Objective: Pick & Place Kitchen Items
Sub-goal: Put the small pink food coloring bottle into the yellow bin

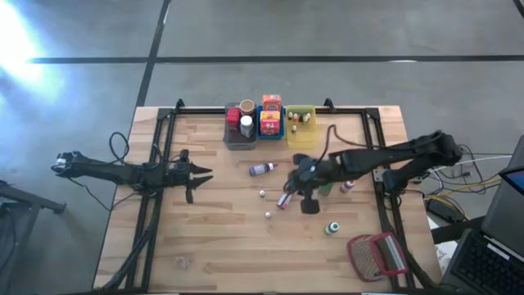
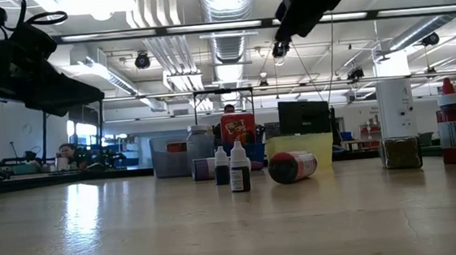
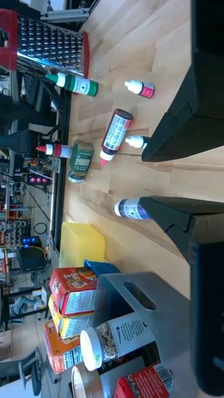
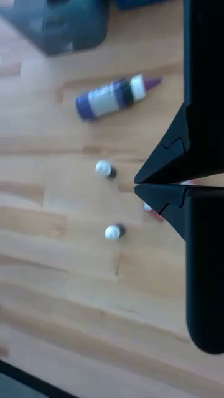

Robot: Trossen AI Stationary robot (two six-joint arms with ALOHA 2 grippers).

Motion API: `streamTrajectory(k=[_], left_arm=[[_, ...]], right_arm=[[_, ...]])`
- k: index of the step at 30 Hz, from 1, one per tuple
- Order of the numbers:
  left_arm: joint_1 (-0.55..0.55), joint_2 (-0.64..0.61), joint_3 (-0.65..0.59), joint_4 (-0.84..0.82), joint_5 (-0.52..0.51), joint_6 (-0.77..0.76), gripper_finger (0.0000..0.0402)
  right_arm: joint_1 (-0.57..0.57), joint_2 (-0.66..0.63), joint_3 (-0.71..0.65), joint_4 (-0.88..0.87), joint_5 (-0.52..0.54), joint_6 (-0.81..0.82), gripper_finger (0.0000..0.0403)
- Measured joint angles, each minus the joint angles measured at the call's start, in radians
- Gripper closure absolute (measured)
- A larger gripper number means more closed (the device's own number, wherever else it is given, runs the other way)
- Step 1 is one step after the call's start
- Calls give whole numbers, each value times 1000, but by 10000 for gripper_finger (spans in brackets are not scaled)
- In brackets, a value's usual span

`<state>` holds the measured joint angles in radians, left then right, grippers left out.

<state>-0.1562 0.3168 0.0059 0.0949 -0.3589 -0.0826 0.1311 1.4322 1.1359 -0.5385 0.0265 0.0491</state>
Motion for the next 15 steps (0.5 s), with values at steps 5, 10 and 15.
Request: streamTrajectory(k=[5, 10, 15], left_arm=[[0, 0, 0, 0, 0, 0, 293], [0, 1, 0, -1, 0, 0, 293], [0, 2, 0, -2, 0, 0, 293]], right_arm=[[47, 125, 103, -31, 0, -2, 382], [80, 265, 221, -124, 0, -11, 342], [112, 384, 330, -199, 0, -31, 307]])
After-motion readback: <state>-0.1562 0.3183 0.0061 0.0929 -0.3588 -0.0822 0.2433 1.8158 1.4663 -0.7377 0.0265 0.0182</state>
